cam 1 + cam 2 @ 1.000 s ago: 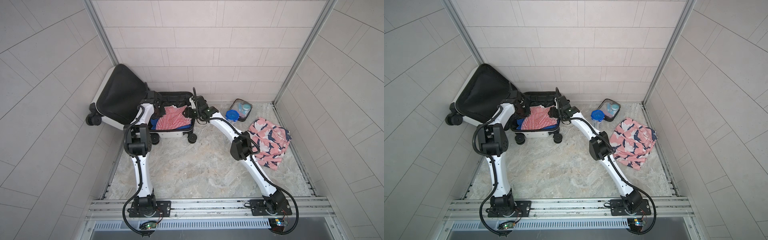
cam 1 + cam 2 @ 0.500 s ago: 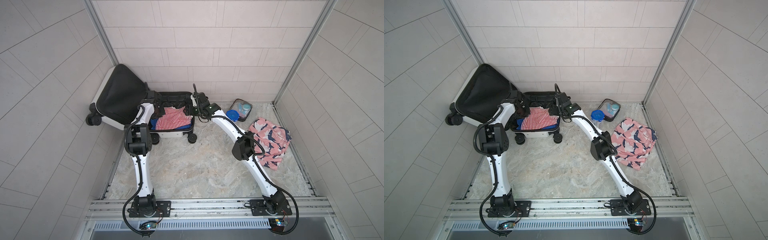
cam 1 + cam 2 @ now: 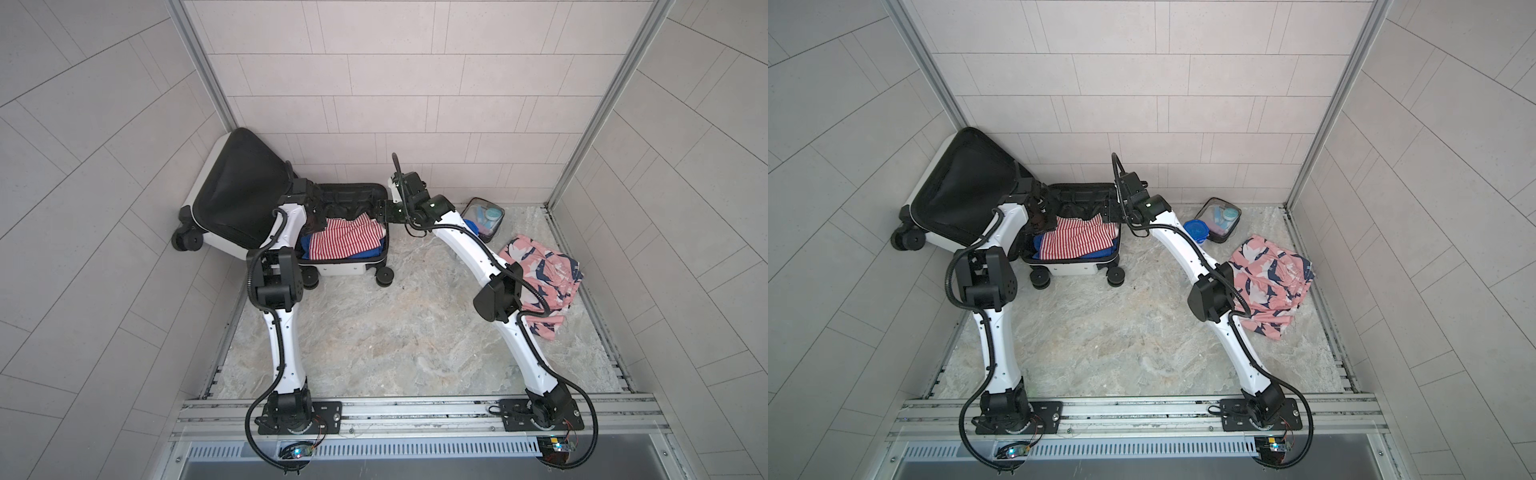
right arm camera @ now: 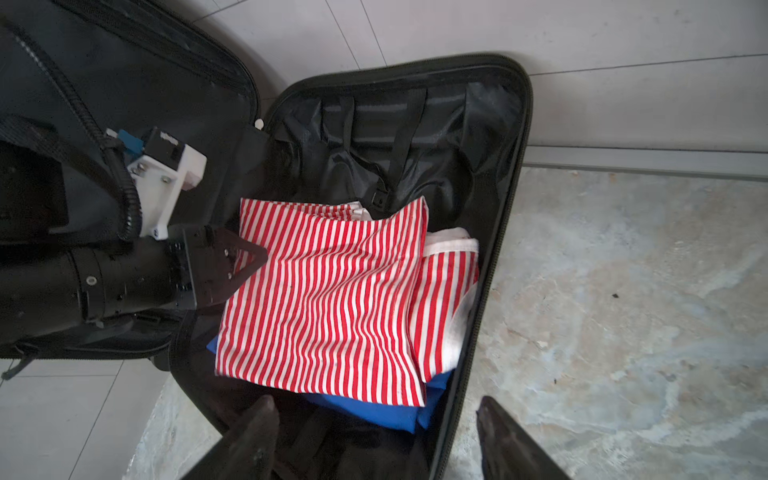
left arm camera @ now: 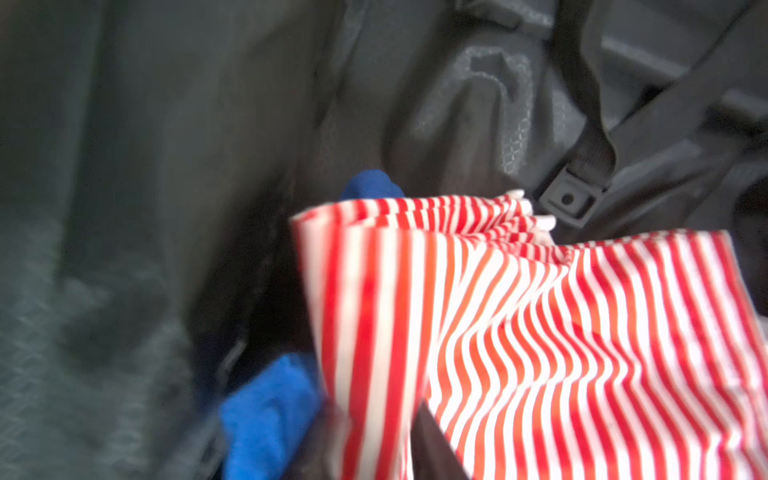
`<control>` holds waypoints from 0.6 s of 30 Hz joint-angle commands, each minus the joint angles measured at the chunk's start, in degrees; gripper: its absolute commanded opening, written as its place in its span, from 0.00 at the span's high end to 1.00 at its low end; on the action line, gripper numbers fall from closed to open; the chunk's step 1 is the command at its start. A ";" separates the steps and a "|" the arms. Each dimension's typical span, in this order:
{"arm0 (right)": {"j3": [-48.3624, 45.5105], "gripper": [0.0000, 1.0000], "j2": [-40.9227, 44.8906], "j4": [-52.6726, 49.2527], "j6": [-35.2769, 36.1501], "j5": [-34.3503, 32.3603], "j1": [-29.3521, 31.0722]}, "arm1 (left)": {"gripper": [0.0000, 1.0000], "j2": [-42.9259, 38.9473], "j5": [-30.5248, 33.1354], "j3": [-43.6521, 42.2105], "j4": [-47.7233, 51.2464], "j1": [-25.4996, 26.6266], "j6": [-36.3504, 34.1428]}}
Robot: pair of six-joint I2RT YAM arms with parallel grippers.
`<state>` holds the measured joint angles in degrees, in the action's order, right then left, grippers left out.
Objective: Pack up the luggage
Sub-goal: 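Release the striped shirt, move right gripper over pink garment while left withdraws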
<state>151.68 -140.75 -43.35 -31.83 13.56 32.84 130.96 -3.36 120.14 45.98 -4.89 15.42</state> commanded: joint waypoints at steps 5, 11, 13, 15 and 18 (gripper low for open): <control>-5.88 0.24 9.27 -4.66 4.29 0.97 -0.03 | 0.36 -4.40 0.63 1.63 2.29 -0.58 0.23; -15.83 0.26 17.71 -4.13 6.58 0.73 0.07 | 0.37 -10.29 -1.29 -1.41 1.93 0.10 1.50; -20.71 0.26 21.35 -2.96 7.13 0.05 0.08 | 0.39 -12.36 -3.08 -3.91 0.67 0.62 2.14; -25.75 0.26 24.83 -1.63 7.48 -0.77 -0.05 | 0.42 -13.96 -5.05 -6.63 -1.20 0.98 3.04; -33.78 0.26 30.49 0.67 7.52 -1.48 -0.31 | 0.45 -14.52 -6.26 -10.27 -3.18 1.42 4.01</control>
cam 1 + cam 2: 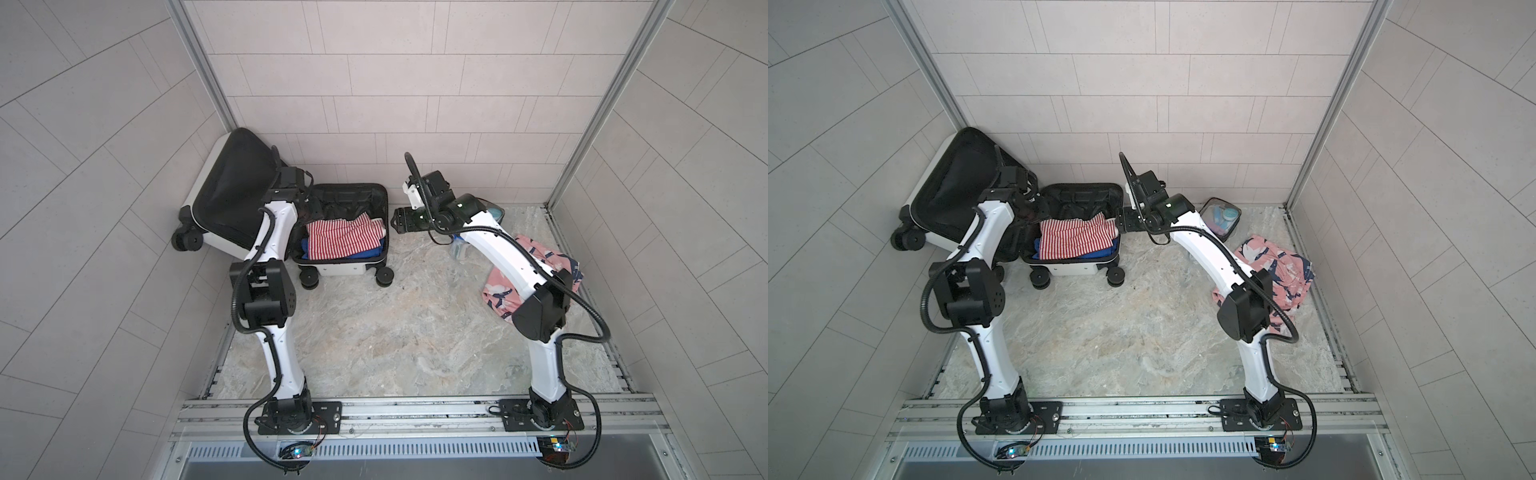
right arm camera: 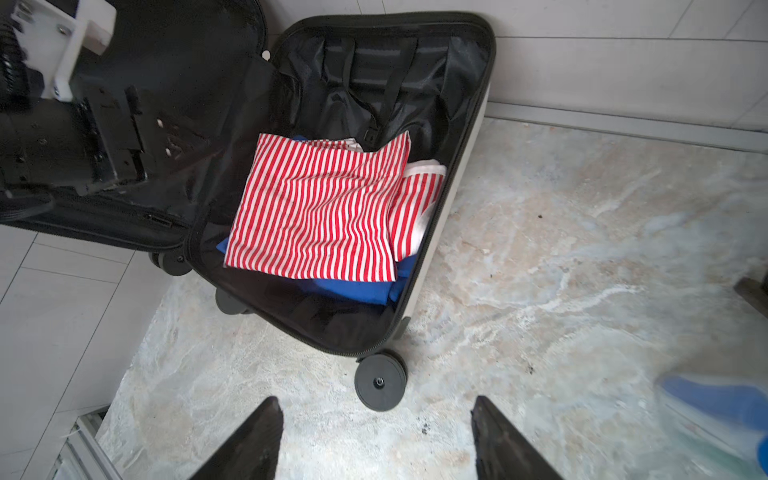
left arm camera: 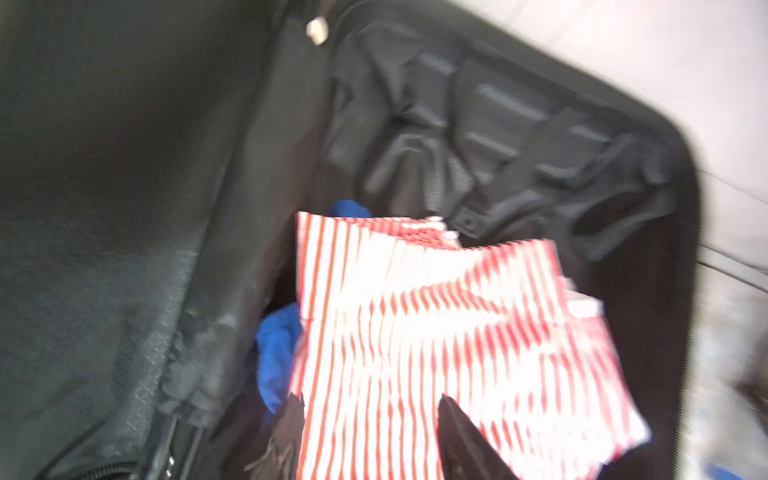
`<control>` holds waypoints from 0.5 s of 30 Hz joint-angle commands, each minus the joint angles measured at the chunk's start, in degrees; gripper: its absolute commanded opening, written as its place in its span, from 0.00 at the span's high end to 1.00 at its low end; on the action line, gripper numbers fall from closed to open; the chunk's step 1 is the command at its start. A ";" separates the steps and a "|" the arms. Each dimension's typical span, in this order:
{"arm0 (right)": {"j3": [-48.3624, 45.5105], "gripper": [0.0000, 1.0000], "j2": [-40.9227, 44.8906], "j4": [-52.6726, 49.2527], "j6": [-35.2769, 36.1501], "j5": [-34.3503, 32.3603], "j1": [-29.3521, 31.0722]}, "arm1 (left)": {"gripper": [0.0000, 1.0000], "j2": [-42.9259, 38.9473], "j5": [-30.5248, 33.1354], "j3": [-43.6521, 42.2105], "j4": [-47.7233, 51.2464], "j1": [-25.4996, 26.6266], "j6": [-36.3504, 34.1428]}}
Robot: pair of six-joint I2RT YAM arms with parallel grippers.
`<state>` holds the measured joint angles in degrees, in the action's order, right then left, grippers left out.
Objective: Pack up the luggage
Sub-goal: 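Release the striped shirt, move right gripper over pink garment while left withdraws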
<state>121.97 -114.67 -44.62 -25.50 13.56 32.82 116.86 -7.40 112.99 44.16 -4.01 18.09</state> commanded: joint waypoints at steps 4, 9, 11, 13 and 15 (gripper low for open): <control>-14.65 0.26 12.65 3.98 1.37 -2.80 -1.07 | 0.47 1.47 -1.83 -6.93 -2.59 0.58 1.63; -27.35 0.23 24.06 4.93 0.62 -6.39 -4.05 | 0.48 6.37 -2.89 -6.12 0.24 0.41 0.97; -32.16 0.22 28.54 4.72 0.45 -7.21 -6.18 | 0.49 7.93 -3.49 -5.12 1.61 0.45 0.47; -37.50 0.21 33.37 4.54 0.19 -7.87 -9.41 | 0.50 7.89 -3.84 -4.80 2.09 0.44 0.31; -42.51 0.19 37.69 4.71 -0.23 -8.87 -12.96 | 0.50 6.54 -3.92 -4.80 2.07 0.41 0.34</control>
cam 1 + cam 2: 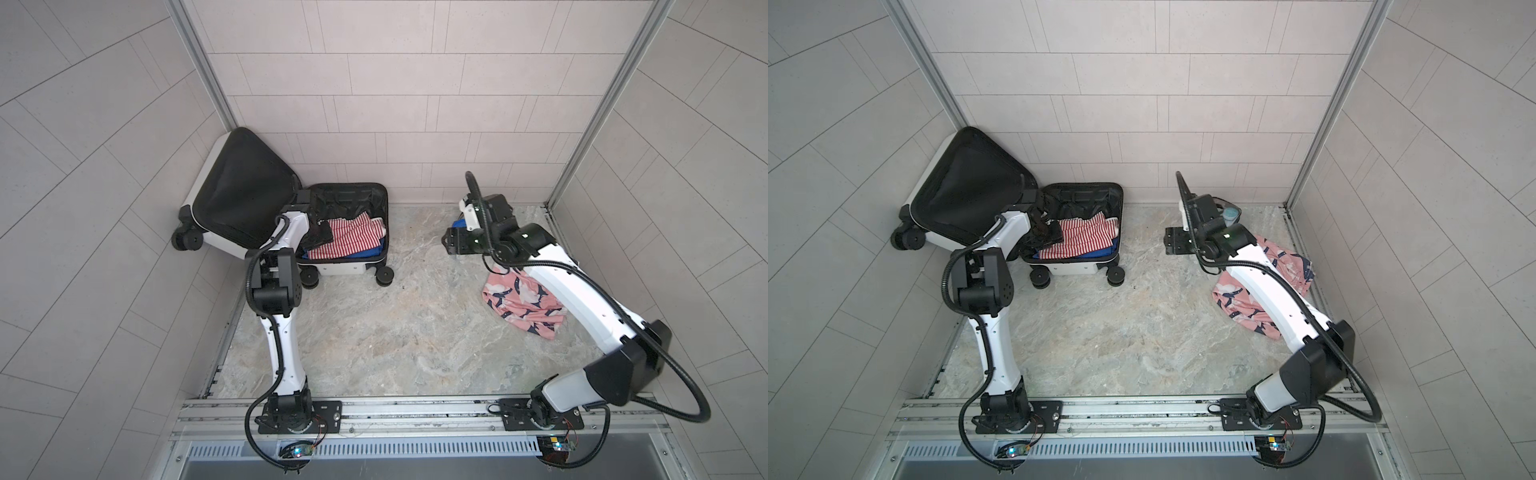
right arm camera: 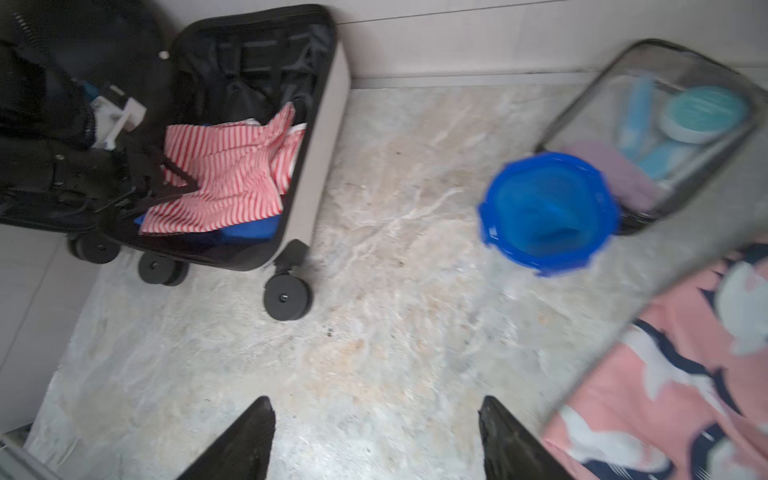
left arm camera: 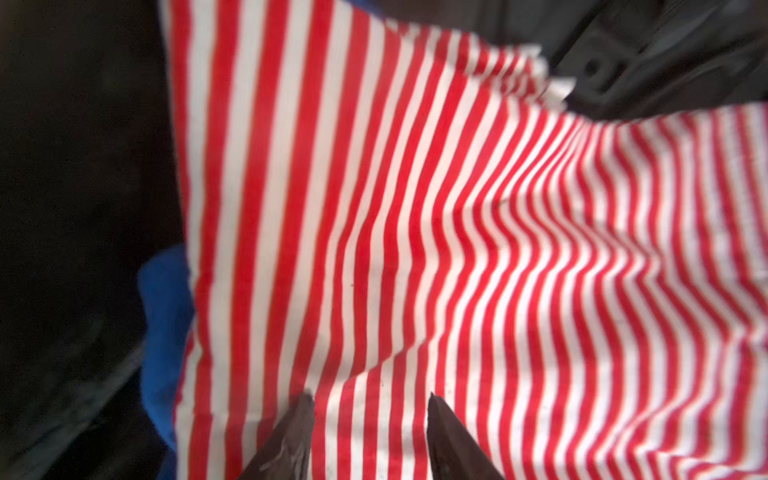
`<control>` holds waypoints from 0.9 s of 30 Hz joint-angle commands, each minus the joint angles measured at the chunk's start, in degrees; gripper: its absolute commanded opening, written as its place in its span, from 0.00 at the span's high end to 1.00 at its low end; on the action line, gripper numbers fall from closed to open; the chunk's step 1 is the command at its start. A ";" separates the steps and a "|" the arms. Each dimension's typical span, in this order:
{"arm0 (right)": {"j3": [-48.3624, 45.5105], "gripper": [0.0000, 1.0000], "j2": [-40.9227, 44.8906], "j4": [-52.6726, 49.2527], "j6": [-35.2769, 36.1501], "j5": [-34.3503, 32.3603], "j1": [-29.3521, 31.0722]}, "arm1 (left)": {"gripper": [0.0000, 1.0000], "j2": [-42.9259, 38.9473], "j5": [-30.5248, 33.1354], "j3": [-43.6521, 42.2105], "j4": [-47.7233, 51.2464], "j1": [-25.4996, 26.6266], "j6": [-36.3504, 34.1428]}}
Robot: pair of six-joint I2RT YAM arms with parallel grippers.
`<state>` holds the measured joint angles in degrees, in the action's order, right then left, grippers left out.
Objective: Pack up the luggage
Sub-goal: 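Release the striped shirt, move right gripper over pink garment while left withdraws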
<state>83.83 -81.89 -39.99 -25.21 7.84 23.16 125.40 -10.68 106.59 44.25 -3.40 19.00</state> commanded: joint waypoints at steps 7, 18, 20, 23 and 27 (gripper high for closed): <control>-18.71 0.16 13.63 -0.44 -1.56 -3.07 -15.27 | 0.45 -10.20 -2.41 3.76 3.28 0.22 -0.08; -27.48 0.15 8.45 0.72 0.09 -5.23 -20.91 | 0.39 -33.15 -3.76 -10.59 2.15 12.77 -0.53; -27.86 0.15 6.56 1.01 0.51 -5.63 -20.97 | 0.36 -38.48 -3.69 -16.76 -0.35 16.33 1.68; -28.30 0.16 3.53 1.52 0.78 -5.21 -21.29 | 0.35 -46.54 -3.80 -27.67 -6.68 21.87 6.59; -29.68 0.16 0.53 3.64 0.60 -4.62 -21.23 | 0.34 -55.55 -0.53 -39.11 -12.56 28.14 11.82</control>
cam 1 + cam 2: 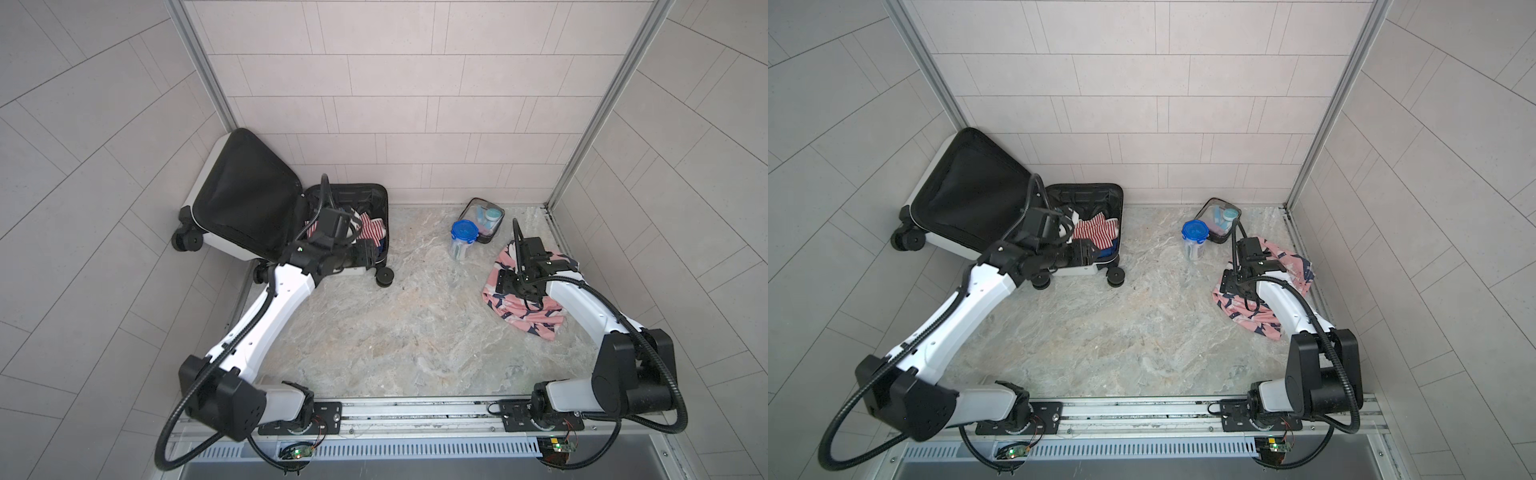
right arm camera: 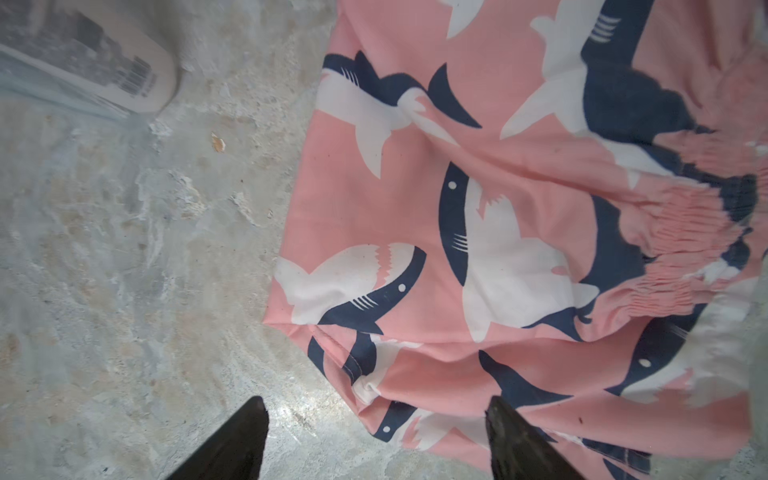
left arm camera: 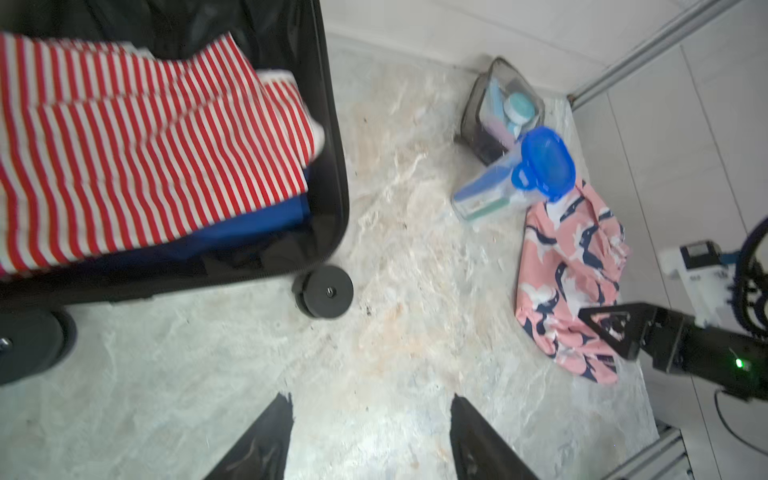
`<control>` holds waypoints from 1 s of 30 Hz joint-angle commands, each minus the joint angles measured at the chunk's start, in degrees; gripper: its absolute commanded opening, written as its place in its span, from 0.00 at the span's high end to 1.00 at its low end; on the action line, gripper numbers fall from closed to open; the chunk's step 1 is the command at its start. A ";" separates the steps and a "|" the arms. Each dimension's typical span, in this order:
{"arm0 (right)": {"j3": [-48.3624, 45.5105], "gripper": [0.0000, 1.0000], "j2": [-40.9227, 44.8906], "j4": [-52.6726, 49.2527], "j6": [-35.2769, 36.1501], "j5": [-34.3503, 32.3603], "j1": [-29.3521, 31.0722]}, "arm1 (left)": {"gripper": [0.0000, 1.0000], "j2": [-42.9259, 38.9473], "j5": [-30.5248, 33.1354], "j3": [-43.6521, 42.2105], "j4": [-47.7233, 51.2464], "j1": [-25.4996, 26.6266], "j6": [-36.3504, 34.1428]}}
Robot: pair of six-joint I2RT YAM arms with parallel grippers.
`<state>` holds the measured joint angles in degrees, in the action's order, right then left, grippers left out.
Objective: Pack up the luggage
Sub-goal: 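Release the striped shirt, move right gripper over pink garment while left withdraws, then bring left gripper to pink garment's near edge while right gripper lowers onto it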
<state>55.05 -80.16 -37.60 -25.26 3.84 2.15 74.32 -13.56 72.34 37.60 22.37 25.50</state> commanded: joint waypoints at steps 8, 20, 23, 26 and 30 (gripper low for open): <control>-2.61 0.17 -5.89 4.02 0.59 0.24 -0.36 | 0.33 -11.17 8.01 -17.96 -10.01 13.75 13.95; -5.38 0.21 -9.78 8.22 -2.03 5.94 -0.65 | 0.33 -1.98 12.08 -31.19 -35.21 32.17 30.82; -5.89 0.29 -10.10 8.68 -2.34 6.78 -0.63 | 0.34 0.33 11.49 -31.07 -37.01 32.65 31.54; -6.83 0.45 -10.19 9.34 -2.89 7.70 -0.57 | 0.34 0.64 11.84 -30.61 -37.03 32.63 31.40; -8.20 0.67 -9.91 10.05 -3.71 8.86 0.13 | 0.34 0.04 12.72 -30.51 -36.18 32.65 31.26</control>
<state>48.29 -89.95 -27.57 -28.08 11.27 1.85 75.29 -2.87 41.43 3.01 54.78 55.53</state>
